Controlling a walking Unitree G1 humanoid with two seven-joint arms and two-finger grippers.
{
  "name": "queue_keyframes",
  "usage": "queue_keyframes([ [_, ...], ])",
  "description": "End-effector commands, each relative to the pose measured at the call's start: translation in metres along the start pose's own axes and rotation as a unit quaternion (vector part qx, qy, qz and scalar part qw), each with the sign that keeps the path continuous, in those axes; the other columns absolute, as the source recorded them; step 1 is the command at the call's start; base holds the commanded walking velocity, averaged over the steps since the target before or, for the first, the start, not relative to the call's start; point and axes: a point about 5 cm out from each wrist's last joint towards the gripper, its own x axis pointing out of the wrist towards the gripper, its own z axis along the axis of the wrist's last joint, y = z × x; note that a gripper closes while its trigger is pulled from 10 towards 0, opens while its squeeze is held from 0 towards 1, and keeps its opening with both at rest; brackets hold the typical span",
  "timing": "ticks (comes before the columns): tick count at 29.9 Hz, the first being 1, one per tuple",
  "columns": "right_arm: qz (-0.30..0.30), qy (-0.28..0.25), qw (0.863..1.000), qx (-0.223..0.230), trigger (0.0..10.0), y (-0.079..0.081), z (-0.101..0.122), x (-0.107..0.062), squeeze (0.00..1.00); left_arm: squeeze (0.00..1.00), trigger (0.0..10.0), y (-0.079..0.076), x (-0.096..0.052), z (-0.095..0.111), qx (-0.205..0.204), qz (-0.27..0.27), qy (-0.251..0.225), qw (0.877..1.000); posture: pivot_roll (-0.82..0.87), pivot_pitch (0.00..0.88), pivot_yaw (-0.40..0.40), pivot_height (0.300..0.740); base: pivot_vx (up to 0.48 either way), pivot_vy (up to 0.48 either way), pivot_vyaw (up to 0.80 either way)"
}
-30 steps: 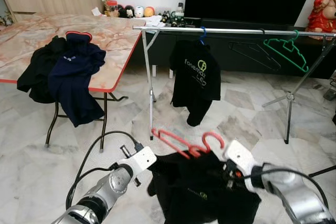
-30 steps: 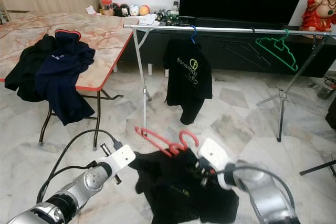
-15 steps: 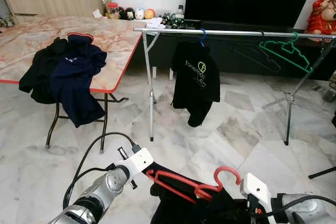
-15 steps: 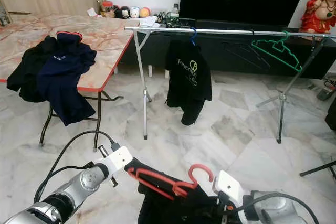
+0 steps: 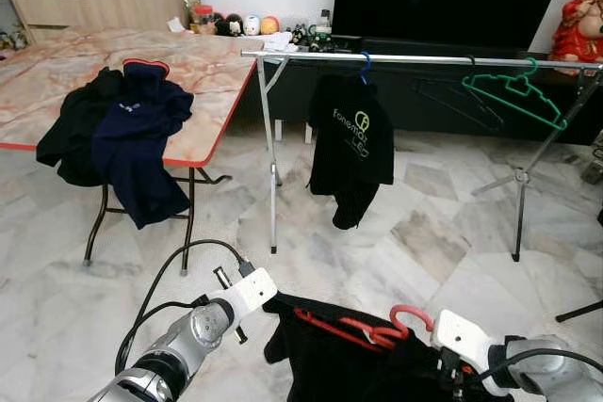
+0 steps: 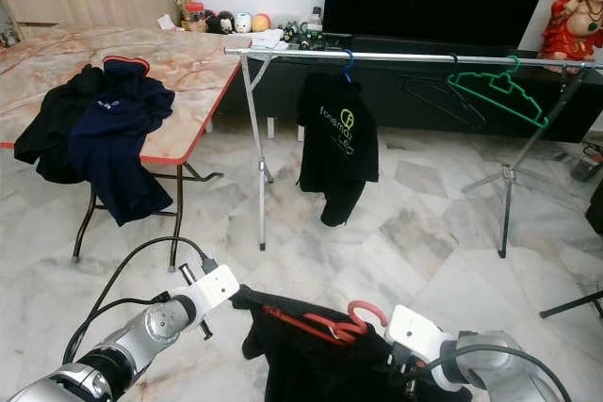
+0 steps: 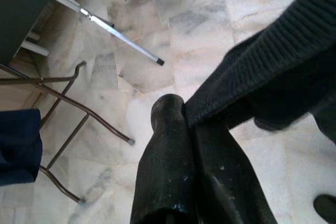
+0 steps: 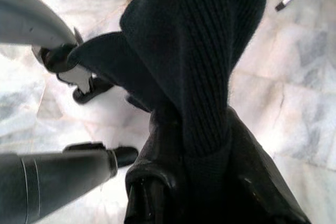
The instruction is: Hang hanger
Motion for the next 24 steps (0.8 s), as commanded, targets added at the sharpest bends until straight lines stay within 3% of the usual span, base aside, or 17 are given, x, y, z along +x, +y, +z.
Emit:
queue_keyframes([
  [1, -0.020, -0.033, 0.999, 0.007, 0.0, -0.009, 0.008, -0.007, 0.00, 0.00, 0.0, 0.003, -0.002, -0.008, -0.005, 0.001, 0.016, 1.000, -0.06, 0.031, 0.011, 0.740, 0.000, 0.000, 0.00],
  [7, -0.004, -0.058, 0.998, 0.006, 0.0, -0.007, 0.016, -0.004, 0.00, 0.00, 0.0, -0.001, -0.002, -0.008, -0.003, -0.009, 0.018, 1.000, -0.06, 0.037, 0.007, 0.740, 0.000, 0.000, 0.00],
  [13, 0.016, 0.016, 0.999, -0.032, 0.0, 0.002, 0.004, 0.008, 0.00, 0.00, 0.0, 0.006, 0.001, 0.002, -0.012, -0.006, 0.001, 1.000, -0.05, 0.043, 0.001, 0.740, 0.000, 0.000, 0.00],
  [19, -0.012, 0.061, 0.998, -0.030, 0.0, 0.005, -0.005, 0.024, 0.00, 0.00, 0.0, 0.023, 0.001, 0.016, -0.021, -0.017, -0.025, 0.999, -0.04, 0.048, 0.002, 0.740, 0.000, 0.000, 0.00],
  [24, -0.055, 0.065, 0.996, -0.010, 0.0, -0.001, -0.005, 0.029, 0.00, 0.00, 0.0, 0.027, 0.000, 0.020, -0.019, -0.043, -0.035, 0.998, -0.03, 0.050, 0.004, 0.740, 0.000, 0.000, 0.00],
])
